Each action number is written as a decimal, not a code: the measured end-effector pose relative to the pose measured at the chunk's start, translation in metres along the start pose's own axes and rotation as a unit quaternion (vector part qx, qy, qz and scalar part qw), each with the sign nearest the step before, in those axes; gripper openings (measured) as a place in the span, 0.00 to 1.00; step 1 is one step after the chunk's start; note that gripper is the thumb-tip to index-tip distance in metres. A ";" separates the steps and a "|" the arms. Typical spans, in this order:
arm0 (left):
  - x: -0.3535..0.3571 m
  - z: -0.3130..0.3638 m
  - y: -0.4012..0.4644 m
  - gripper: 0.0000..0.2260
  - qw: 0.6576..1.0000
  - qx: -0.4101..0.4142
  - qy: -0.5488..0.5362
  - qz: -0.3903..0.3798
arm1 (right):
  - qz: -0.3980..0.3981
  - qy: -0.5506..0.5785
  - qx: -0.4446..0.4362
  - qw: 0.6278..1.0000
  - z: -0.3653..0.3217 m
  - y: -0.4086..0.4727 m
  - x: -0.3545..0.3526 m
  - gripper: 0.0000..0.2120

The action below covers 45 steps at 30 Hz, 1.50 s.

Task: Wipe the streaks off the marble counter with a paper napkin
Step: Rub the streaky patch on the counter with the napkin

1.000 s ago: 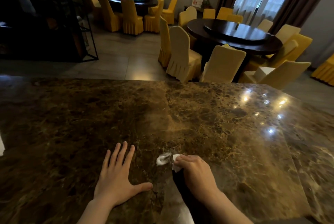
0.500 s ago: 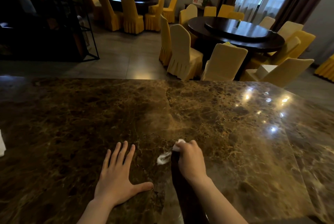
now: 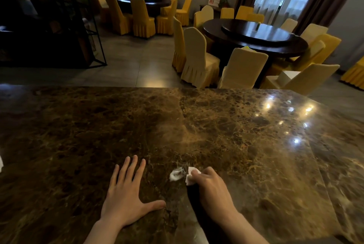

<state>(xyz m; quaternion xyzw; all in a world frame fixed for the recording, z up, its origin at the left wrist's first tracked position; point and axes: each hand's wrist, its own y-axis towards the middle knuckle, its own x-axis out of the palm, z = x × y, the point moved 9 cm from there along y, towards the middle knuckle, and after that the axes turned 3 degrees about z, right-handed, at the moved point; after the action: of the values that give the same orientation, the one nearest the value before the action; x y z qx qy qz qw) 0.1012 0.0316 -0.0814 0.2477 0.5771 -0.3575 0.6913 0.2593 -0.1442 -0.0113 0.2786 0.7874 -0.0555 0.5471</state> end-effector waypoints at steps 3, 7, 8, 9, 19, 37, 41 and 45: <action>-0.001 0.001 0.001 0.62 1.000 -0.003 -0.006 0.002 | 0.030 -0.010 0.056 0.998 0.027 0.013 -0.012 0.04; -0.001 0.000 0.001 0.62 1.000 -0.005 0.006 -0.003 | 0.034 -0.043 0.039 0.998 -0.003 0.014 -0.004 0.05; 0.000 0.000 0.001 0.62 1.000 -0.006 0.005 -0.004 | 0.014 -0.038 0.018 0.999 -0.015 0.004 0.004 0.06; -0.001 0.000 0.002 0.62 1.000 -0.007 0.001 -0.002 | -0.002 -0.026 -0.001 1.000 -0.022 -0.006 0.009 0.07; -0.003 0.001 0.000 0.63 1.000 -0.003 -0.013 0.000 | 0.031 -0.009 0.065 0.997 -0.004 0.006 0.002 0.09; 0.000 0.002 0.001 0.63 1.000 -0.001 -0.013 -0.006 | 0.029 -0.052 0.083 0.995 0.038 0.016 -0.012 0.08; -0.003 0.002 -0.001 0.63 1.000 0.000 -0.008 -0.013 | 0.052 -0.069 0.152 0.985 0.043 0.032 -0.019 0.10; -0.002 0.002 0.000 0.63 1.000 0.004 -0.010 -0.019 | -0.011 -0.047 0.033 0.998 0.011 0.008 0.001 0.09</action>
<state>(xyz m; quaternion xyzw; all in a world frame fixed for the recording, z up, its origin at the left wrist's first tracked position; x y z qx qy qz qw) 0.1023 0.0308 -0.0795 0.2364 0.5734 -0.3753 0.6888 0.2719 -0.1415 -0.0143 0.2845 0.7617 -0.1003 0.5734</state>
